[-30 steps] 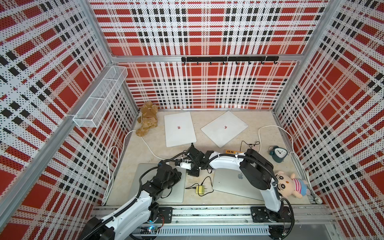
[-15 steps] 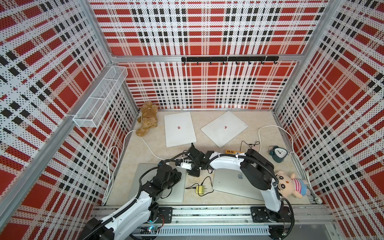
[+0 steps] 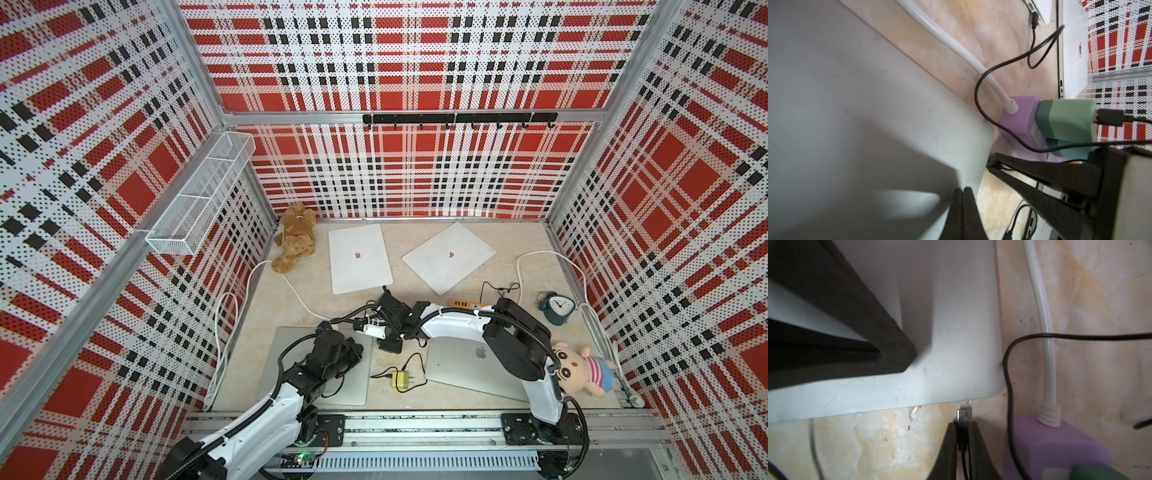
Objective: Unplug the laptop charger
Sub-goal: Remove the charging cable from the laptop, then remove the plug from the socket.
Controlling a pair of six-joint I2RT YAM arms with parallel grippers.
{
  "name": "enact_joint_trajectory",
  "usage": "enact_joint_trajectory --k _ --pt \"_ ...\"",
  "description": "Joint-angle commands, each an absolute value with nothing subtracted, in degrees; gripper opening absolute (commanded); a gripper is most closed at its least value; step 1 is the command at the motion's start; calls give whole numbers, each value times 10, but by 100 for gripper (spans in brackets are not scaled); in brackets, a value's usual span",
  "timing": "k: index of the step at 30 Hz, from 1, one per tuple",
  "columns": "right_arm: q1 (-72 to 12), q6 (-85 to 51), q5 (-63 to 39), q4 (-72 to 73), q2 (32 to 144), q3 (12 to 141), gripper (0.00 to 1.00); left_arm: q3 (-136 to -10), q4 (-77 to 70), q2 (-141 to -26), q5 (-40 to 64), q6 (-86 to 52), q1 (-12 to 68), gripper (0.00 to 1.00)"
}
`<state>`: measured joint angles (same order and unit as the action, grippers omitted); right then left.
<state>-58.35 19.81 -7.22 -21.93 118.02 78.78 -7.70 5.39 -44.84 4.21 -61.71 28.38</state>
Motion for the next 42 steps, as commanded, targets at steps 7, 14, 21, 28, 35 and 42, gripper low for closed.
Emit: enact_joint_trajectory --k 7,14,21,28,35,42 --pt "-588 196 -85 -235 1117 771 25 -85 65 -440 30 -621 295 0" --pt "-590 182 -94 -223 1073 760 31 -108 91 -430 19 -616 298 0" --pt "-590 144 -60 -157 978 702 34 -161 143 -428 -11 -603 317 1" --pt "-577 113 -35 -137 906 657 38 -223 188 -437 -35 -584 333 4" --pt "-538 40 -17 -137 846 614 40 -293 235 -449 -67 -566 362 9" --pt "-492 -61 -8 -94 772 540 42 -372 329 -460 -105 -546 393 23"
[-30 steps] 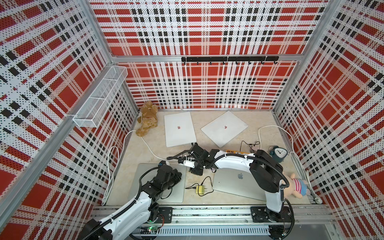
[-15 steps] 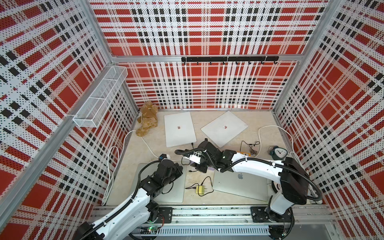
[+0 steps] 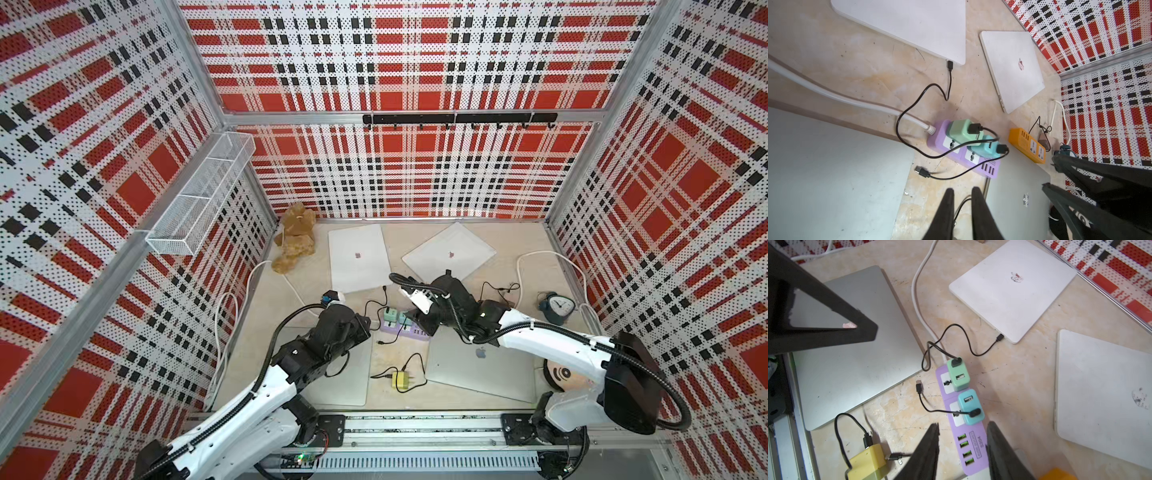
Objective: Unplug the laptop charger
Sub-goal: Remove the plug from the socket.
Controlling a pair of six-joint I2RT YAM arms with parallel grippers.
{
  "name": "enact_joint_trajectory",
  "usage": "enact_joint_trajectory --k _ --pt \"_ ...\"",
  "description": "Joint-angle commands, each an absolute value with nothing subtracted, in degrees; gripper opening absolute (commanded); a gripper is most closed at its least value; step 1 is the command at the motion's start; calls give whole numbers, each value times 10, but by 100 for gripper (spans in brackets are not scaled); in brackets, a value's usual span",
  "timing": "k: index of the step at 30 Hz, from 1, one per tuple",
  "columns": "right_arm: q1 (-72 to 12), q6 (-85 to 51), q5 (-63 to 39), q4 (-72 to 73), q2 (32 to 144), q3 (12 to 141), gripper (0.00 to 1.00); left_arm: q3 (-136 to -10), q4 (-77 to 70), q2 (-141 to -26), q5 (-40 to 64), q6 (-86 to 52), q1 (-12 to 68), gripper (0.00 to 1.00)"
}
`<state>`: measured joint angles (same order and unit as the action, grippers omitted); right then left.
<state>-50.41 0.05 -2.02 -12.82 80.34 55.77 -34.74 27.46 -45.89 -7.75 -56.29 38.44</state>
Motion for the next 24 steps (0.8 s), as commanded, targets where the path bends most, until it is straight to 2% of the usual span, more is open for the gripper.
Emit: enact_joint_trajectory --k 1,7,17,24 --pt "-485 -82 -1 -88 763 528 43 -382 331 -464 -103 -543 395 25" --pt "-465 -172 20 -58 736 480 45 -450 351 -505 -112 -543 418 33" --pt "-446 -282 25 -48 752 455 50 -543 359 -610 -119 -527 463 45" --pt "-388 -378 -47 -5 707 389 55 -602 369 -694 -113 -484 471 48"
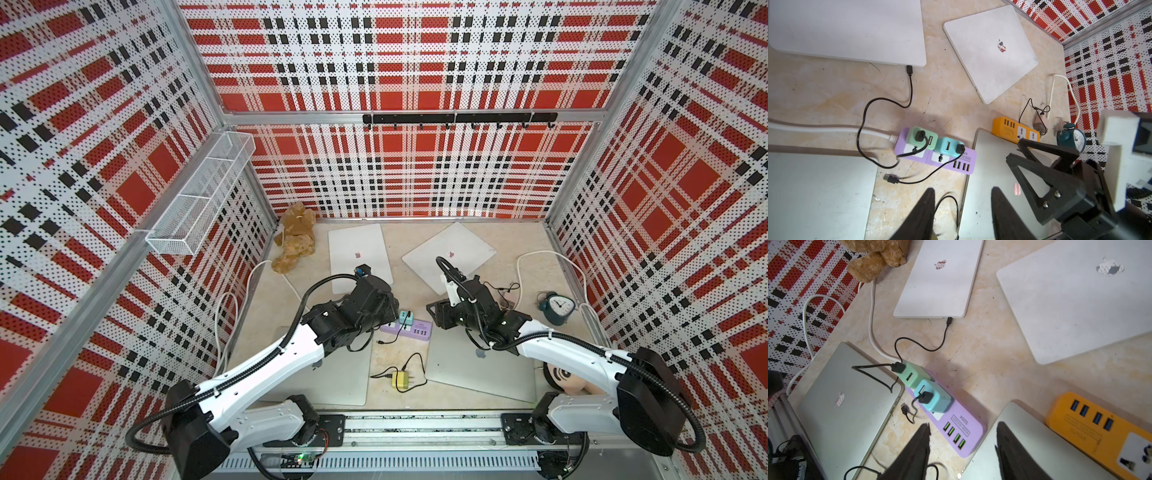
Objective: Unplug the laptop charger
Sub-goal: Remove the plug from the socket.
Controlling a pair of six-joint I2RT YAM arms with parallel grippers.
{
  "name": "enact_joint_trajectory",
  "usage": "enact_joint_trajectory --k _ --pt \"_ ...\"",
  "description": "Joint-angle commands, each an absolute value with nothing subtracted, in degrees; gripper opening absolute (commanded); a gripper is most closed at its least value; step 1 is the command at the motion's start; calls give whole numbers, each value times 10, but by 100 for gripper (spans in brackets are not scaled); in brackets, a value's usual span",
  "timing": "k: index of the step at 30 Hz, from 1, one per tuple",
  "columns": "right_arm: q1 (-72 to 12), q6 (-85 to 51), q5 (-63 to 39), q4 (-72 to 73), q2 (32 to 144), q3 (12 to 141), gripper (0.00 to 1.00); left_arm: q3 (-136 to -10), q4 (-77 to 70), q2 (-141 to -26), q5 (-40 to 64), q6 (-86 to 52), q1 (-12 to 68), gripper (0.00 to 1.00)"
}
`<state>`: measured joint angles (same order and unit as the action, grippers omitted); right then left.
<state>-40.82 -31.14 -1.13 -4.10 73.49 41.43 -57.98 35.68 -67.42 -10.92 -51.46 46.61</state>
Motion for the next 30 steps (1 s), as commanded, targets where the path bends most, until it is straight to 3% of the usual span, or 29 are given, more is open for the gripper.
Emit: enact_joint_trajectory --k 1,10,30 --pt "-380 -399 -59 9 700 372 54 -610 370 -707 -112 -478 472 48" --pt "-364 -506 -93 99 679 288 51 -677 410 -821 -86 -405 473 49" --pt "-362 -524 -103 96 676 270 51 -758 455 -952 -80 -338 473 54"
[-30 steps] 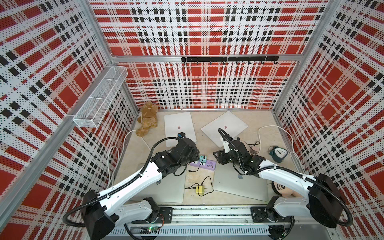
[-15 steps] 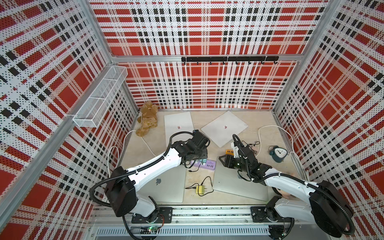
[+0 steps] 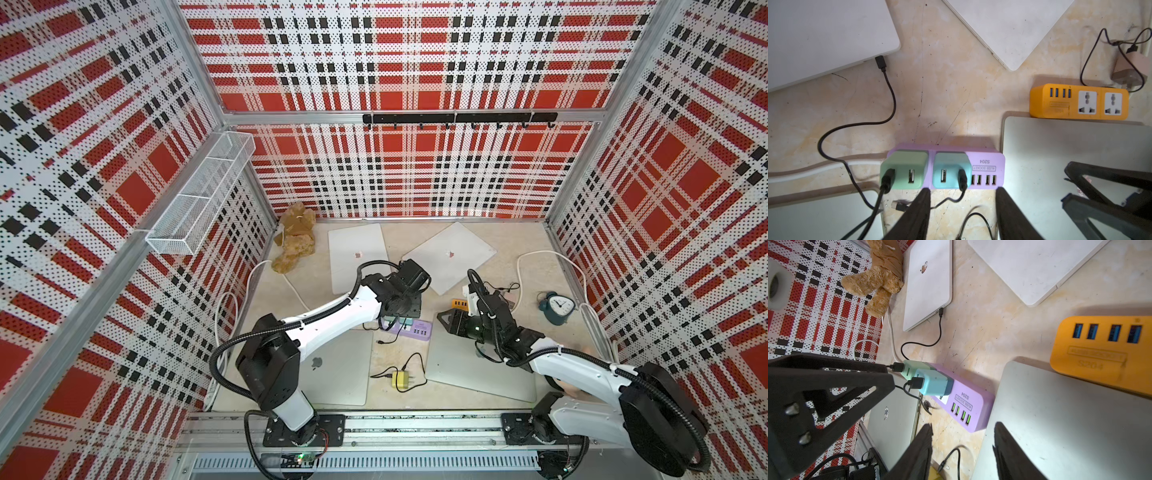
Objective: Unplug the laptop charger
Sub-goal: Remove the plug from the socket.
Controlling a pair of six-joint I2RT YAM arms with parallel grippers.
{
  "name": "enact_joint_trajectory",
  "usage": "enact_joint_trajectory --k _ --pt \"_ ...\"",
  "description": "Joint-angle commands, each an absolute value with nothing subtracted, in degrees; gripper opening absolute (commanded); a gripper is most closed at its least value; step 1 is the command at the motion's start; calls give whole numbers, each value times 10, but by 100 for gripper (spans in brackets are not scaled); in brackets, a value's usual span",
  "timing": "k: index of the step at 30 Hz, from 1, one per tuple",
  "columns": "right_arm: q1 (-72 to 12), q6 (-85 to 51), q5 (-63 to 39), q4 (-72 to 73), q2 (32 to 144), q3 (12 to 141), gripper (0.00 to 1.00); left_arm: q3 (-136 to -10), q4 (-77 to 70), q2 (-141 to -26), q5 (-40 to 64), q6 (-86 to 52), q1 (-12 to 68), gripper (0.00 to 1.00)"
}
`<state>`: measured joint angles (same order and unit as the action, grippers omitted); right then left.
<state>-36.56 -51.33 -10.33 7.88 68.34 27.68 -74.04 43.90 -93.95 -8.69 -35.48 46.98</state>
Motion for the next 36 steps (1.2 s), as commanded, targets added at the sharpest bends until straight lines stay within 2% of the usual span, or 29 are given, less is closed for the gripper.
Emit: enact_joint_trajectory --k 1,26,36 --pt "-362 -524 -104 98 679 272 51 -758 457 -956 -81 -337 473 54" --pt "-362 -505 -133 111 737 300 51 -790 476 -1037 -95 -314 474 54" --pt "-363 -553 -161 165 769 292 51 -780 472 -1047 -87 -312 474 47"
